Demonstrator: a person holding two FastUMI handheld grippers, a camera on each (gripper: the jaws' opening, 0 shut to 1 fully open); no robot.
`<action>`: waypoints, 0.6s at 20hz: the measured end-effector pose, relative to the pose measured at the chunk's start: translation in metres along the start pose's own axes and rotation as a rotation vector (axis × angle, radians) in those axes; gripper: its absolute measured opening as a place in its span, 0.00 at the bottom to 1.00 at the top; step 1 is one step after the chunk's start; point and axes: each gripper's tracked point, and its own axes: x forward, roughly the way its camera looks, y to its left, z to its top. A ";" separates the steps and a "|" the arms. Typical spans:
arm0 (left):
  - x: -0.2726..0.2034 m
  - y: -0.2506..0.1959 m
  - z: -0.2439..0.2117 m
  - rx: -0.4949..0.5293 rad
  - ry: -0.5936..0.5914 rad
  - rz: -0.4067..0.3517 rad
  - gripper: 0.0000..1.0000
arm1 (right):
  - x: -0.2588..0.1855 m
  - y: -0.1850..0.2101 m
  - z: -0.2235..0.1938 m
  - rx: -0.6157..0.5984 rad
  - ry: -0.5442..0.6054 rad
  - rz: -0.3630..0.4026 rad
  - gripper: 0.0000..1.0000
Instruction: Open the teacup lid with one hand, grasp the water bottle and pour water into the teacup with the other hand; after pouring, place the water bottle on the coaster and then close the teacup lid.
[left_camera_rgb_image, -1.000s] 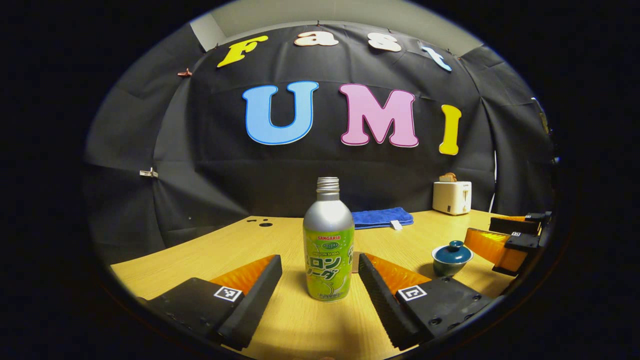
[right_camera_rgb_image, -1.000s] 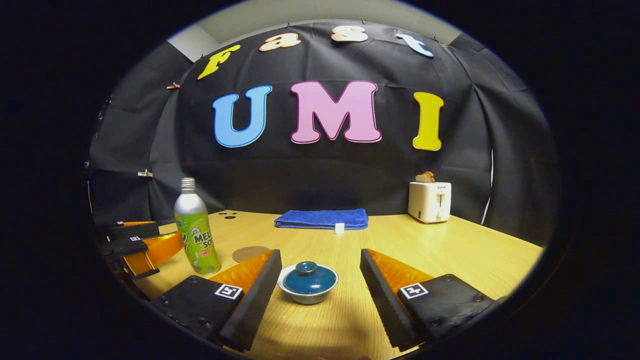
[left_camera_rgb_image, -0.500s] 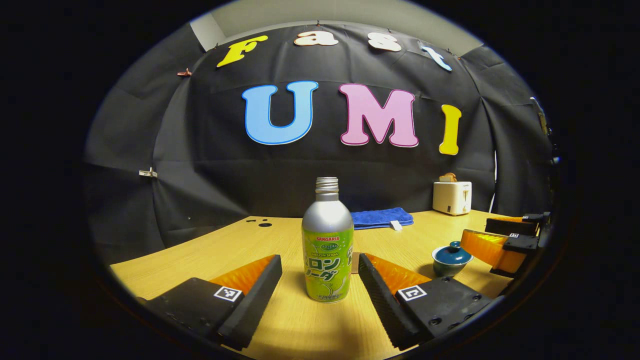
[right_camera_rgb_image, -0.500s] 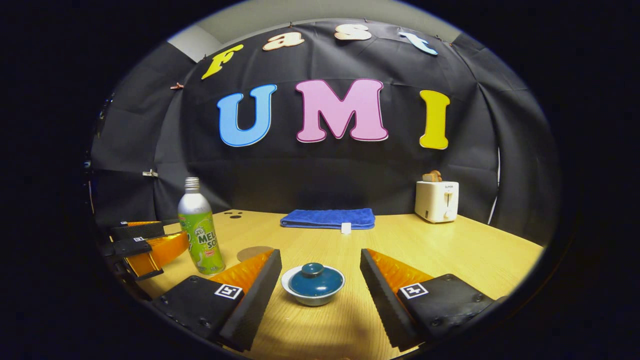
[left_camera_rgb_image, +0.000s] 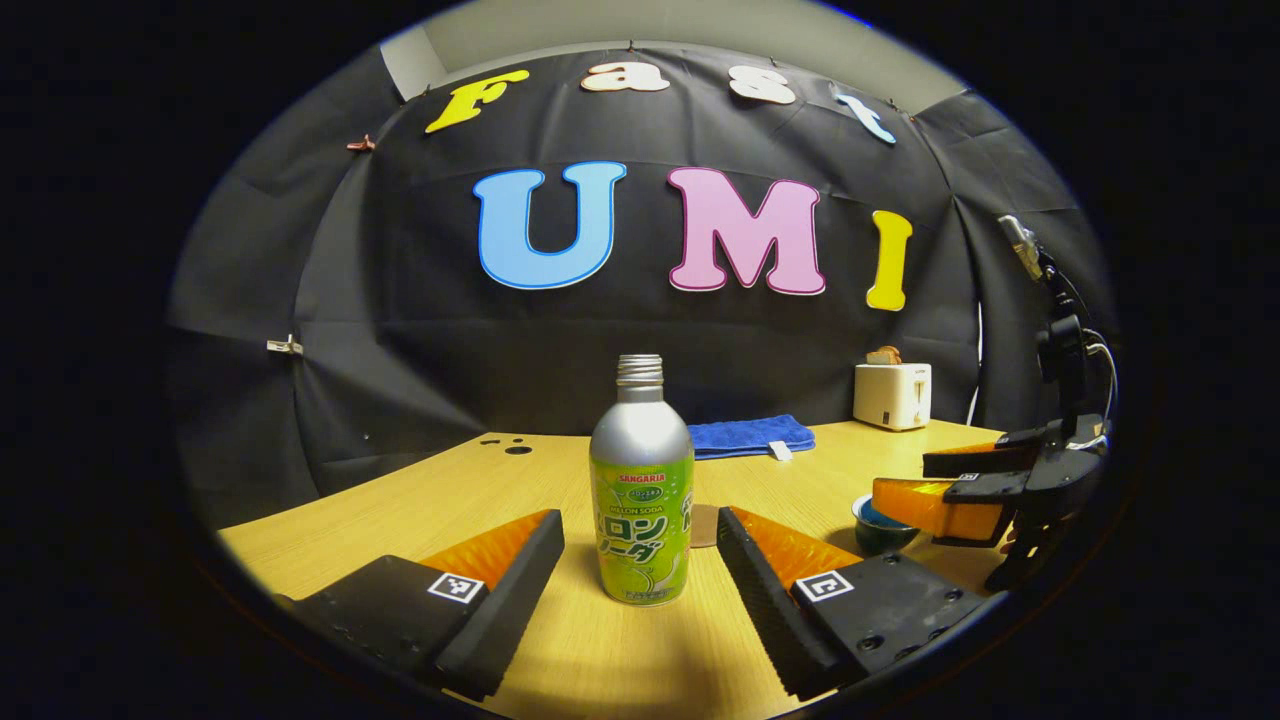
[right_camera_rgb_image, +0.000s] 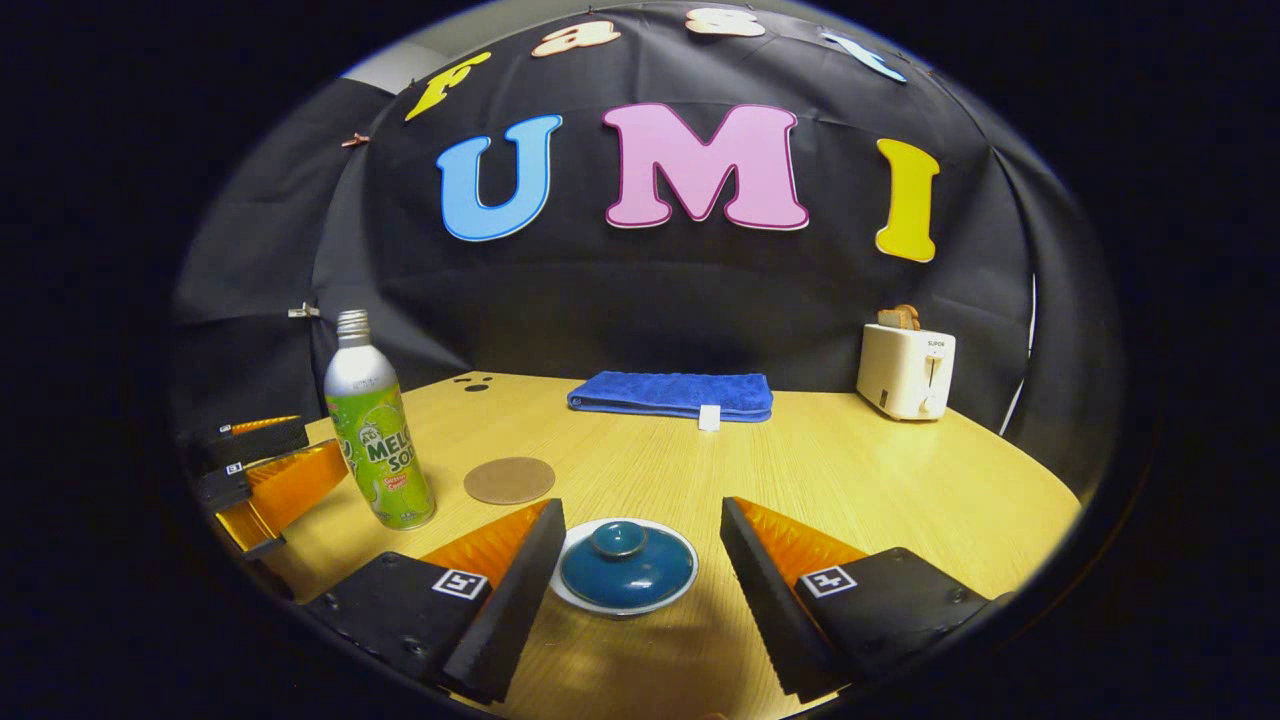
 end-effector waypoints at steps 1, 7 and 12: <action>0.000 0.000 0.001 0.000 0.000 0.000 0.97 | 0.000 0.003 -0.002 -0.012 0.012 0.004 0.94; -0.001 -0.001 -0.001 0.000 0.000 0.001 0.97 | 0.008 0.008 -0.009 0.002 0.075 0.039 0.70; 0.000 0.000 0.000 0.000 0.000 0.001 0.97 | 0.009 0.009 -0.007 -0.019 0.063 0.062 0.64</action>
